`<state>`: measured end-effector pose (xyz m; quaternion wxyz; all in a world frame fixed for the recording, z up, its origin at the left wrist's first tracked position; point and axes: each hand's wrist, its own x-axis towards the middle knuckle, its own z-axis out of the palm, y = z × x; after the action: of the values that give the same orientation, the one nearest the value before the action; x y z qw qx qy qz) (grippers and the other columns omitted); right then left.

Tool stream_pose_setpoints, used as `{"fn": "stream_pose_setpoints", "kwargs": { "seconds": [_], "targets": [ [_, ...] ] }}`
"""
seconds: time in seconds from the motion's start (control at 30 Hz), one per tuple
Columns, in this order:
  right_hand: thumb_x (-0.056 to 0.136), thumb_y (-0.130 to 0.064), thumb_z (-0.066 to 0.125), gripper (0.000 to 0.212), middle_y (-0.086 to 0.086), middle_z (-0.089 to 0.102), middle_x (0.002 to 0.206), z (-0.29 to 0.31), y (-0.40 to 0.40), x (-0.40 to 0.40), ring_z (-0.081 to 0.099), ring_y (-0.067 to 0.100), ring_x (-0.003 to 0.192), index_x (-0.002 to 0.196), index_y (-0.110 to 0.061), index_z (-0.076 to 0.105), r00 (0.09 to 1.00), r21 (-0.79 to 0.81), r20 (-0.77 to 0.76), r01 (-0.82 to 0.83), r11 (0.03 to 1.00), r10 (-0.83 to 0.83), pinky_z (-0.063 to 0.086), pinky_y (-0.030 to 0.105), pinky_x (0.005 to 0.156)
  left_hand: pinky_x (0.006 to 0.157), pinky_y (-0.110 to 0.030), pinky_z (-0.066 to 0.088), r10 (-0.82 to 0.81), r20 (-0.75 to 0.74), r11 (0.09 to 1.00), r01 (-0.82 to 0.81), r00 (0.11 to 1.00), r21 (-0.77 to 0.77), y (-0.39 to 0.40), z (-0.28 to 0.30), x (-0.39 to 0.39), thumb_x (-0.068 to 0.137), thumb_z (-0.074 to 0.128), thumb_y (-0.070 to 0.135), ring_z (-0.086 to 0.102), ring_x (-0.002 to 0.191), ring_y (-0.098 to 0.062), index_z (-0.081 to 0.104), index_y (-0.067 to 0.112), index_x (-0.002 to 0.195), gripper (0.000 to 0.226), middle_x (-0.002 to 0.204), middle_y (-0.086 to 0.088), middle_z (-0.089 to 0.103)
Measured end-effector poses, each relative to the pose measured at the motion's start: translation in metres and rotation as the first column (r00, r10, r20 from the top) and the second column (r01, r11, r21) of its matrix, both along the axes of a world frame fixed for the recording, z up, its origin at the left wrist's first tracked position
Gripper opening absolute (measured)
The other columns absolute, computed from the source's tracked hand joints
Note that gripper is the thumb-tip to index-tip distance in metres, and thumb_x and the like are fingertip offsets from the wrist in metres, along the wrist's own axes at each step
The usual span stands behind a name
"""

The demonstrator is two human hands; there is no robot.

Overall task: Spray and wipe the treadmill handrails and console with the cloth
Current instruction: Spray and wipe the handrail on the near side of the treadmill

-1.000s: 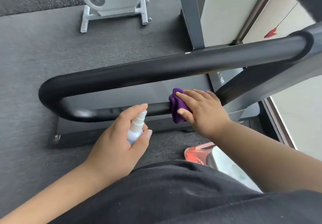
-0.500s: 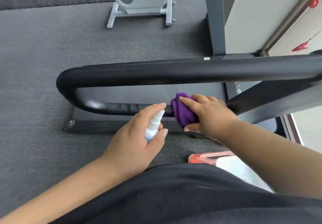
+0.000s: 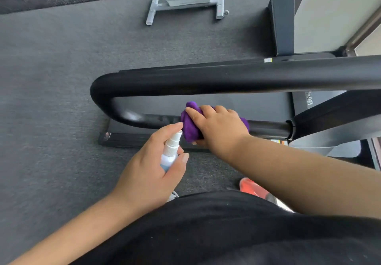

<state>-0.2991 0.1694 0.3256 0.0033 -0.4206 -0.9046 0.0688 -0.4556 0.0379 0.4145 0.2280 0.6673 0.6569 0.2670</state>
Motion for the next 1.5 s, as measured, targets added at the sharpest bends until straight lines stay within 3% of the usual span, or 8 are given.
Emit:
{"fn": "stream_pose_setpoints", "kwargs": {
  "seconds": [0.37, 0.63, 0.9, 1.07, 1.2, 1.3, 1.43, 1.5],
  "targets": [
    [0.087, -0.05, 0.061, 0.071, 0.013, 0.059, 0.136, -0.011, -0.004, 0.015, 0.057, 0.037, 0.12, 0.148, -0.017, 0.044, 0.924, -0.017, -0.381, -0.035, 0.999, 0.025, 0.05, 0.051, 0.097, 0.079, -0.008, 0.041, 0.02, 0.029, 0.999, -0.021, 0.999, 0.034, -0.003, 0.003, -0.012, 0.087, 0.055, 0.043, 0.062, 0.091, -0.003, 0.027, 0.069, 0.13, 0.058, 0.1, 0.025, 0.06],
    [0.087, -0.045, 0.067, 0.08, 0.007, 0.051, 0.143, -0.006, -0.009, -0.042, 0.052, 0.034, 0.123, 0.153, -0.021, 0.03, 0.984, 0.097, -0.155, -0.076, 0.992, 0.091, 0.049, 0.047, 0.094, 0.078, -0.011, 0.043, 0.06, 0.069, 0.997, -0.063, 0.996, 0.053, -0.01, 0.0, -0.049, 0.087, 0.057, 0.04, 0.063, 0.087, -0.006, 0.029, 0.066, 0.131, 0.058, 0.096, 0.022, 0.061],
    [0.088, -0.045, 0.051, 0.074, 0.004, 0.052, 0.141, 0.007, -0.013, -0.128, 0.05, 0.029, 0.125, 0.154, -0.021, 0.027, 0.967, 0.044, -0.244, -0.065, 0.997, 0.074, 0.047, 0.043, 0.098, 0.081, -0.009, 0.043, 0.087, 0.03, 0.996, -0.087, 0.996, 0.018, -0.015, -0.002, -0.076, 0.084, 0.058, 0.042, 0.062, 0.09, 0.001, 0.031, 0.066, 0.13, 0.059, 0.099, 0.028, 0.06],
    [0.092, -0.035, 0.057, 0.039, -0.015, 0.057, 0.123, 0.005, -0.013, -0.11, 0.055, 0.014, 0.115, 0.13, -0.032, 0.05, 0.607, -0.171, -0.79, -0.094, 0.981, -0.079, 0.045, 0.036, 0.097, 0.083, -0.004, 0.038, 0.069, 0.048, 0.997, -0.071, 0.996, 0.043, -0.02, -0.004, -0.082, 0.085, 0.059, 0.041, 0.061, 0.092, 0.002, 0.029, 0.068, 0.131, 0.06, 0.098, 0.029, 0.058],
    [0.095, -0.039, 0.055, 0.036, -0.01, 0.05, 0.124, 0.01, -0.016, -0.127, 0.049, 0.011, 0.12, 0.128, -0.03, 0.044, 0.355, -0.257, -0.913, -0.126, 0.958, -0.199, 0.04, 0.036, 0.105, 0.081, -0.006, 0.04, 0.054, 0.052, 0.997, -0.056, 0.997, 0.051, -0.025, -0.003, -0.093, 0.085, 0.058, 0.043, 0.062, 0.091, 0.001, 0.026, 0.07, 0.131, 0.062, 0.1, 0.028, 0.058],
    [0.09, -0.033, 0.065, 0.048, 0.001, 0.049, 0.124, 0.017, -0.02, -0.16, 0.05, 0.016, 0.117, 0.131, -0.023, 0.042, 0.454, -0.285, -0.878, -0.236, 0.929, -0.155, 0.044, 0.042, 0.101, 0.082, -0.004, 0.04, 0.039, 0.047, 0.998, -0.042, 0.998, 0.048, -0.029, -0.001, -0.103, 0.083, 0.058, 0.044, 0.061, 0.092, 0.005, 0.026, 0.072, 0.13, 0.063, 0.105, 0.034, 0.056],
    [0.083, -0.026, 0.048, 0.019, -0.002, 0.044, 0.092, 0.023, -0.023, -0.173, 0.042, 0.016, 0.083, 0.095, -0.041, 0.044, 0.598, -0.312, -0.783, -0.142, 0.939, -0.17, 0.041, 0.036, 0.075, 0.083, -0.01, 0.043, 0.039, 0.037, 0.997, -0.042, 0.999, 0.069, -0.035, 0.0, -0.119, 0.082, 0.057, 0.047, 0.061, 0.093, 0.002, 0.026, 0.074, 0.128, 0.062, 0.104, 0.031, 0.058],
    [0.086, -0.022, 0.044, 0.027, 0.004, 0.051, 0.097, 0.022, -0.025, -0.167, 0.047, 0.023, 0.086, 0.11, -0.023, 0.056, 0.729, -0.257, -0.67, -0.047, 0.965, -0.143, 0.043, 0.04, 0.08, 0.084, -0.011, 0.043, 0.028, 0.028, 0.996, -0.03, 0.999, 0.081, -0.036, 0.001, -0.125, 0.083, 0.057, 0.047, 0.062, 0.094, -0.001, 0.025, 0.074, 0.128, 0.061, 0.103, 0.028, 0.058]
  ]
}}
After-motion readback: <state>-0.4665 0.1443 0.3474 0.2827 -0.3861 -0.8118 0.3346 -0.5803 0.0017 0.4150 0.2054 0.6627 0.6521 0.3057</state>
